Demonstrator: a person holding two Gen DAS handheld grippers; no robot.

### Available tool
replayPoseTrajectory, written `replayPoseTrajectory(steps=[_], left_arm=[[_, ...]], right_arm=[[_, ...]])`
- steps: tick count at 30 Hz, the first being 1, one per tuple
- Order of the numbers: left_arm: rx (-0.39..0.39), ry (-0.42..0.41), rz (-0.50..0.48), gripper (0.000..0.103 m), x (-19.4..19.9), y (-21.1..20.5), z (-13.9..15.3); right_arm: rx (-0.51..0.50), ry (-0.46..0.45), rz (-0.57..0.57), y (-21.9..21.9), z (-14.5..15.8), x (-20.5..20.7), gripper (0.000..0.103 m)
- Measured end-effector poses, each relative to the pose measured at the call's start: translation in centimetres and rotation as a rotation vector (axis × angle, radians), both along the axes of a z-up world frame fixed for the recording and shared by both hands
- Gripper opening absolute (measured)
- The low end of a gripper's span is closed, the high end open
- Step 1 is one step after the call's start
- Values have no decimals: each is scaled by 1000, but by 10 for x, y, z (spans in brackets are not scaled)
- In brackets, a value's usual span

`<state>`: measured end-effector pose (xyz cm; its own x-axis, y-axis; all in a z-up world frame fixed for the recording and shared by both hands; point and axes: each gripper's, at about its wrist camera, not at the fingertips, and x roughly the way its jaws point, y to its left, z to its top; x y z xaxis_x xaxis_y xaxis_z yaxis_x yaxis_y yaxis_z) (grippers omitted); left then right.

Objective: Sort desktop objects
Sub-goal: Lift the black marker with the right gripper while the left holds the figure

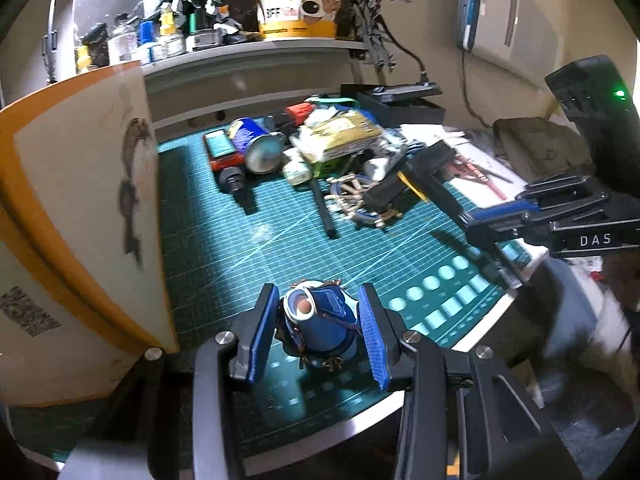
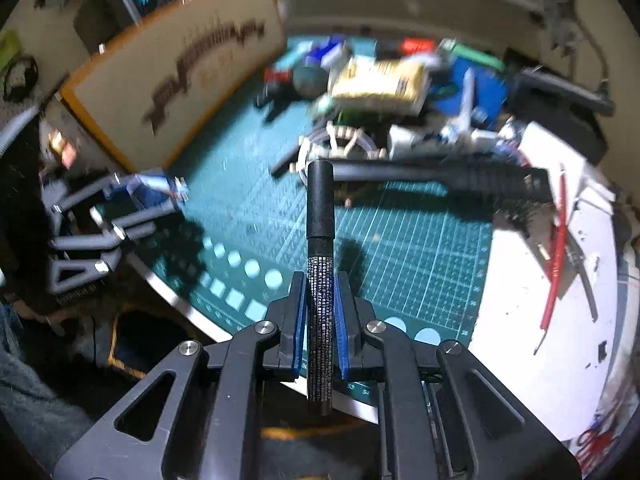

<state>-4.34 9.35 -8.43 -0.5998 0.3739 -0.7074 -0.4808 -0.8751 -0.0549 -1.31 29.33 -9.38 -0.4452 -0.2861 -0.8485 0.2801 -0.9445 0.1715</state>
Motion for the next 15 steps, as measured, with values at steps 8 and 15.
replayPoseTrajectory(steps=[8,15], left_arm=[[98,-1,-108,41,6,21,0],[146,-33,-118,41,3,27,-4]], right_arm=[[-252,254,-14,-7,28,11,13],[-484,352,-35,-9,24,-3,13]])
